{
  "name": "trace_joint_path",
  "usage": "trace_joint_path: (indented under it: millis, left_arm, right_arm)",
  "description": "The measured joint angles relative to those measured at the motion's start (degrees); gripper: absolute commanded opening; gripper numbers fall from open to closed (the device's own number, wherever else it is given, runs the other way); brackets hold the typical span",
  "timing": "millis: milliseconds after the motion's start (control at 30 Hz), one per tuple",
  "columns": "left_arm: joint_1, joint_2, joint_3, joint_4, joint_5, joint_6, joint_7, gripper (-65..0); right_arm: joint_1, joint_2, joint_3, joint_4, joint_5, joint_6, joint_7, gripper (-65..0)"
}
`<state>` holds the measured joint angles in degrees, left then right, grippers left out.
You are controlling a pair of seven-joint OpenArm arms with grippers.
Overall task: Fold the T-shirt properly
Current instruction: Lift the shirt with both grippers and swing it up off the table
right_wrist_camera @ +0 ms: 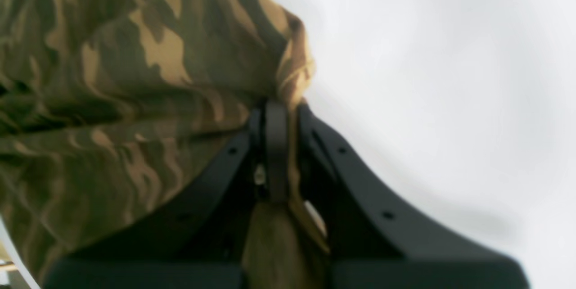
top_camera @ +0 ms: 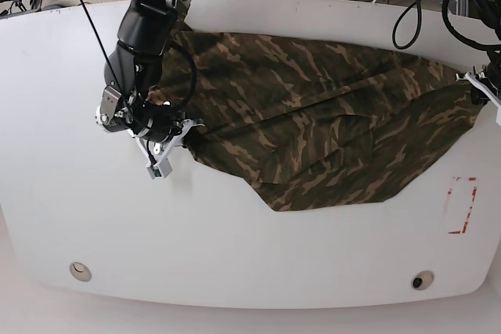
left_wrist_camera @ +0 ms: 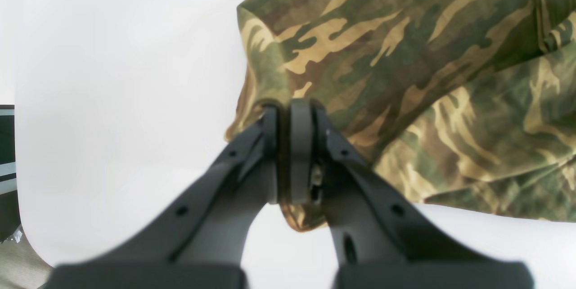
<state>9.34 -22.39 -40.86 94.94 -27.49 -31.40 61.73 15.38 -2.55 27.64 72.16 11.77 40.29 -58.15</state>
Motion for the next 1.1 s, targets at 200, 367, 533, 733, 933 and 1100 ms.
trace_joint_path:
  millis: [200, 367, 533, 733, 933, 1100]
  left_arm:
    - [-1.68, 0.13, 0.13, 4.39, 0.09, 0.04, 0.81, -64.0]
    - [-6.05, -0.15, 4.81, 10.60, -0.55, -0.11, 0.20, -64.0]
    - [-10.67, -0.17, 8.28, 12.83, -0.52, -0.17, 0.39, -64.0]
    - [-17.86, -0.24, 12.31, 13.49, -0.44, -0.20, 0.44, -64.0]
    - [-29.00, -0.17, 15.96, 13.35, -0.02, 0.68, 0.79, -64.0]
    - [-37.05, -0.26, 18.43, 12.20, -0.09, 6.34, 0.72, -63.9]
  right_arm:
    - [-0.31, 0.37, 0.31, 10.36, 0.00, -0.24, -6.01, -65.0]
    - [0.61, 2.10, 0.04, 19.69, 0.13, -0.24, -10.03, -65.0]
    - [3.41, 3.67, 0.20, 25.20, 0.09, -0.24, -12.79, -65.0]
    - [8.61, 6.91, -0.17, 29.11, 0.44, -0.17, -15.82, -65.0]
    - [18.82, 12.11, -1.60, 28.30, 0.11, -0.24, -16.09, -65.0]
    - [26.67, 16.55, -7.74, 25.73, 0.94, -0.13, -16.06, -65.0]
